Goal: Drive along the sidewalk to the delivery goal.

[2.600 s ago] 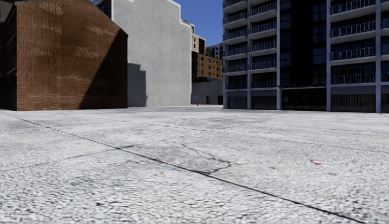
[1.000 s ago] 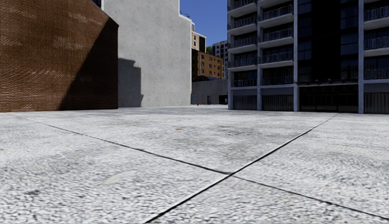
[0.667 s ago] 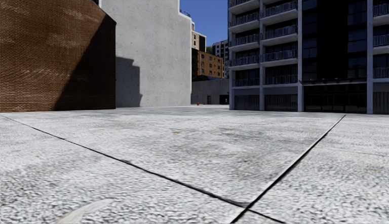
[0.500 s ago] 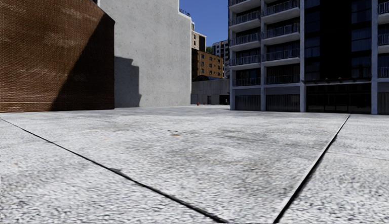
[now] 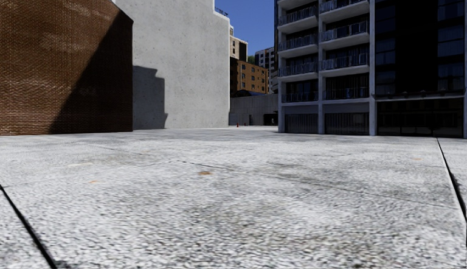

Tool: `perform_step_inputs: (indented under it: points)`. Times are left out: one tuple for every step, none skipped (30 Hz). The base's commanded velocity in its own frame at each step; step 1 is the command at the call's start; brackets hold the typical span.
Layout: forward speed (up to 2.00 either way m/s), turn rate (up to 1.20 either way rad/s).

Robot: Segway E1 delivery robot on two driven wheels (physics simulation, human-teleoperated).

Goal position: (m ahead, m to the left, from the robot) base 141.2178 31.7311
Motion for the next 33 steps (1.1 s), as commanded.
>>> perform_step_inputs:
  points:
    - [2.00, 0.08]
    - [2.00, 0.10]
    - [2.00, 0.10]
    - [2.00, 0.11]
    - [2.00, 0.12]
    - [2.00, 0.12]
    - [2.00, 0.21]
    - [2.00, 0.28]
    - [2.00, 0.33]
    - [2.00, 0.33]
    - [2.00, 0.35]
    - [2.00, 0.36]
    - [2.00, 0.37]
    - [2.00, 0.37]
    - [2.00, 0.37]
    - [2.00, 0.37]
    - [2.00, 0.29]
    - [2.00, 0.00]
    - [2.00, 0.00]
    - [2.00, 0.00]
    - [2.00, 0.00]
    - [2.00, 0.00]
    - [2.00, 0.00]
    - [2.00, 0.00]
    - [2.00, 0.00]
    - [2.00, 0.00]
    - [2.00, 0.00]
    - [2.00, 0.00]
    - [2.00, 0.00]
    - [2.00, 0.00]
    - [2.00, 0.00]
    - [2.00, 0.00]
    - [2.00, 0.00]
